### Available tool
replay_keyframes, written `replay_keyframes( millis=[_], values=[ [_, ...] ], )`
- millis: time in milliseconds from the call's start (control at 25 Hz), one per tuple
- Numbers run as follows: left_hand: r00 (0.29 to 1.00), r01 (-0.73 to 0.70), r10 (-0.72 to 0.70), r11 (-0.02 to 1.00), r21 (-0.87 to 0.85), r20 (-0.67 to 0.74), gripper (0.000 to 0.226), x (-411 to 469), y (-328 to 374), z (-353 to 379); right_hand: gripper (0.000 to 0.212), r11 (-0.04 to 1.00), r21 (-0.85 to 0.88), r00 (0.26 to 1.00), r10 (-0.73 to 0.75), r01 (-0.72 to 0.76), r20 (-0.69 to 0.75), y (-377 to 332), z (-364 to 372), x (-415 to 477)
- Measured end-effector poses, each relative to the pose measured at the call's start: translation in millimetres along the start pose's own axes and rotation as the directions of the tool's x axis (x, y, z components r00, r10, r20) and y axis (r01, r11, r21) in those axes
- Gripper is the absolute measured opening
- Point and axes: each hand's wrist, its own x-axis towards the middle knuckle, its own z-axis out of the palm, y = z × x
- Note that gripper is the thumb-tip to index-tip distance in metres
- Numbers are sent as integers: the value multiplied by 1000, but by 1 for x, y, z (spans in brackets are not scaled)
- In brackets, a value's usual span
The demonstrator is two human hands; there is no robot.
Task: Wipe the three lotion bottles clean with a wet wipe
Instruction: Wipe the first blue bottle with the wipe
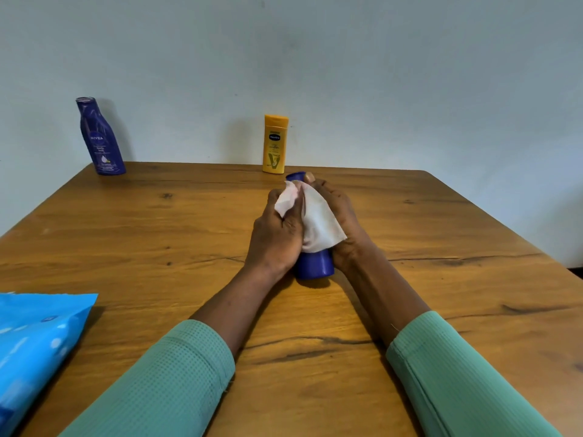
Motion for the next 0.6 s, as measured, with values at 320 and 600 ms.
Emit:
replay_keyframes(
  millis=[320, 600],
  values=[
    [995, -72, 46, 947, 312, 92, 40, 2, -3, 3, 31, 924, 381, 962, 80, 27, -262, 14, -12, 14],
    [987, 24, -37, 996, 88, 156, 25, -6, 11, 2, 58, 935, 348, 911, 81, 71, -403, 13, -20, 15]
  ],
)
